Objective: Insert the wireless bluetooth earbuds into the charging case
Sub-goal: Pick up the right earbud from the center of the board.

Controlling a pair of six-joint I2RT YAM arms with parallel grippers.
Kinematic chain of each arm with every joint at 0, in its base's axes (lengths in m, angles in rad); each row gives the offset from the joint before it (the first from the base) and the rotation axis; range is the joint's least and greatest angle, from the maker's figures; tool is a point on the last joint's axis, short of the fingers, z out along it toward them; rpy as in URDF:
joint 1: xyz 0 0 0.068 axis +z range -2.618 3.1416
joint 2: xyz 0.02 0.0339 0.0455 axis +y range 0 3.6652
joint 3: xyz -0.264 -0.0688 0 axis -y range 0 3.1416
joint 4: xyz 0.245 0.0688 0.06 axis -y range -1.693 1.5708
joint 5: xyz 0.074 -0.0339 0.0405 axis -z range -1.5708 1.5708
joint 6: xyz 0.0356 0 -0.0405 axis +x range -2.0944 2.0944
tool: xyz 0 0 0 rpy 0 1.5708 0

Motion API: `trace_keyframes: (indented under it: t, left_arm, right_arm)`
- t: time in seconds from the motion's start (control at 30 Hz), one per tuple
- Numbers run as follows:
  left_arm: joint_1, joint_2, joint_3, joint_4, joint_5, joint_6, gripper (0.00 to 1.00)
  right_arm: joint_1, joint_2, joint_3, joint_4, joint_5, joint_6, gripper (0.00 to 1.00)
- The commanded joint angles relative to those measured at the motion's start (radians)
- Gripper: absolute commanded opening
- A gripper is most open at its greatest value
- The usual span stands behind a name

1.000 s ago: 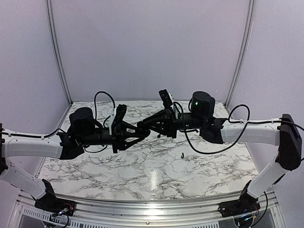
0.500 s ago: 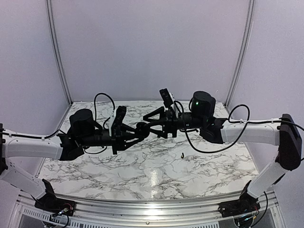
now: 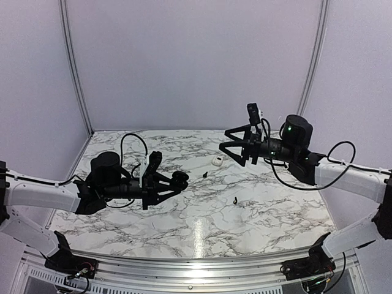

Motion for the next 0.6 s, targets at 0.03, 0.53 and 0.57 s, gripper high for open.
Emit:
trace_keyframes:
  t: [0.03, 0.53, 0.57]
  left_arm:
    - [0.004, -0.017, -0.01, 0.029, 0.001, 0.033, 0.08]
    - [0.007, 0.006, -0.002, 0.018, -0.011, 0.063, 0.08]
    - [0.008, 0.005, -0.002, 0.018, -0.012, 0.063, 0.08]
  right_arm:
    - [-0.048, -0.086, -0.048, -0.194, 0.275, 0.02, 0.98]
    - [-0.059, 0.058, 0.024, -0.716, 0.474, -0.039, 0.79]
    - [-0.059, 0.07, 0.016, -0.719, 0.471, -0.051, 0.75]
